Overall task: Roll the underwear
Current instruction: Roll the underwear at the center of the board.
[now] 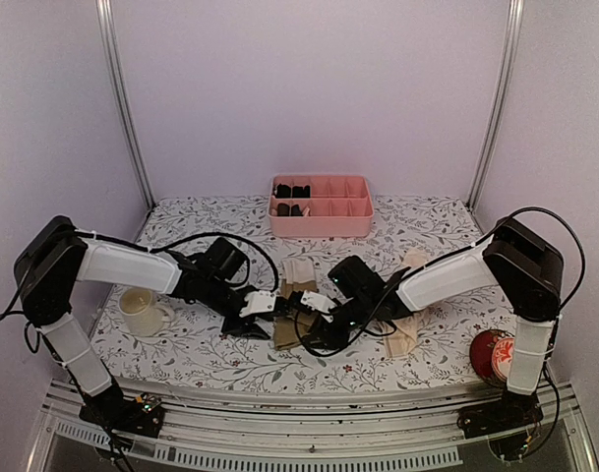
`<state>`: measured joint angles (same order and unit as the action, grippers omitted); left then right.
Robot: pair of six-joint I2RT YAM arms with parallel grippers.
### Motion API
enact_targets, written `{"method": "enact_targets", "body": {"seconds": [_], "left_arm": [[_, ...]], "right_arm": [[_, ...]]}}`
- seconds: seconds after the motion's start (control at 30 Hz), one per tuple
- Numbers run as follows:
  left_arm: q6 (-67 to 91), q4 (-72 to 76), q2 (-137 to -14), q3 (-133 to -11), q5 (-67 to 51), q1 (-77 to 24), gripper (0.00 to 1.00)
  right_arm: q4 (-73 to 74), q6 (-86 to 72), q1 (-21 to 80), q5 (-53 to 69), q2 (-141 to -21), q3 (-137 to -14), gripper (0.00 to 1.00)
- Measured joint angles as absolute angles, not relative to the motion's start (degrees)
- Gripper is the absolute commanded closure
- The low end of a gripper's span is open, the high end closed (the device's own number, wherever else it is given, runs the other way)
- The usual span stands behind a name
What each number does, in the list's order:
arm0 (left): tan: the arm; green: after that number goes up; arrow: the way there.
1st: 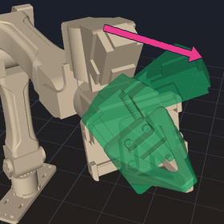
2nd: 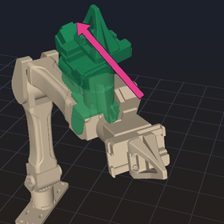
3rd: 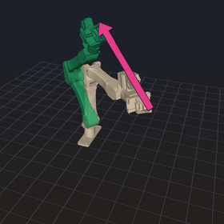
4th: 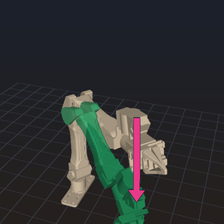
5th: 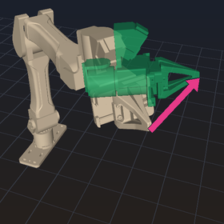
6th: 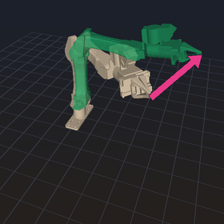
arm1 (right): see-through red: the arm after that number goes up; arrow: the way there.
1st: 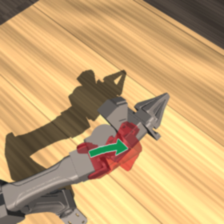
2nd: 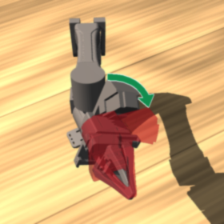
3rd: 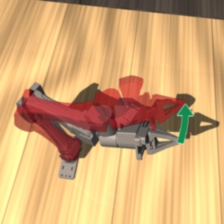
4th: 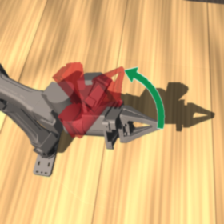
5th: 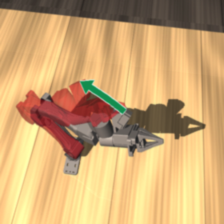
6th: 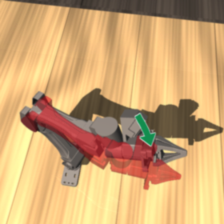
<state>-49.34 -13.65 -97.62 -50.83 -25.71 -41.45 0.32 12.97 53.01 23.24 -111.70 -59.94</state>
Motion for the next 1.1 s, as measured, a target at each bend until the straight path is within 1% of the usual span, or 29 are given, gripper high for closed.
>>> {"method": "enact_targets", "body": {"seconds": [0.03, 0.07, 0.17, 0.4, 0.77, 0.83, 0.93, 1.1], "left_arm": [[-49.2, -13.5, -97.6, -50.7, -25.7, -41.5, 0.39], [-49.3, -13.2, -97.5, -50.4, -25.6, -41.5, 0.36], [-50.3, -10.8, -96.5, -47.8, -24.4, -42.1, 0.34], [-53.5, 0.7, -91.5, -37.4, -15.6, -49.7, 0.35], [-54.8, 14.3, -92.7, -33.6, -5.8, -54.5, 0.41], [-54.8, 16.1, -93.4, -33.6, -4.6, -55.0, 0.42], [-54.9, 17.3, -94.0, -33.6, -3.6, -55.2, 0.48], [-55.0, 17.8, -94.6, -33.5, -2.7, -55.4, 0.66]], "right_arm": [[0.4, 12.8, 53.1, 22.9, -111.7, -60.0, 0.72], [0.4, 12.9, 53.1, 22.6, -111.7, -60.1, 0.73], [0.5, 12.8, 53.1, 22.0, -111.8, -60.3, 0.74], [0.8, 12.6, 53.1, 21.5, -112.2, -60.8, 0.74], [0.8, 12.3, 53.1, 21.5, -112.2, -60.9, 0.73], [0.8, 12.3, 53.1, 21.5, -112.2, -60.9, 0.73], [0.8, 12.3, 53.1, 21.5, -112.2, -60.9, 0.73], [0.8, 12.3, 53.1, 21.5, -112.2, -60.9, 0.73]]}}
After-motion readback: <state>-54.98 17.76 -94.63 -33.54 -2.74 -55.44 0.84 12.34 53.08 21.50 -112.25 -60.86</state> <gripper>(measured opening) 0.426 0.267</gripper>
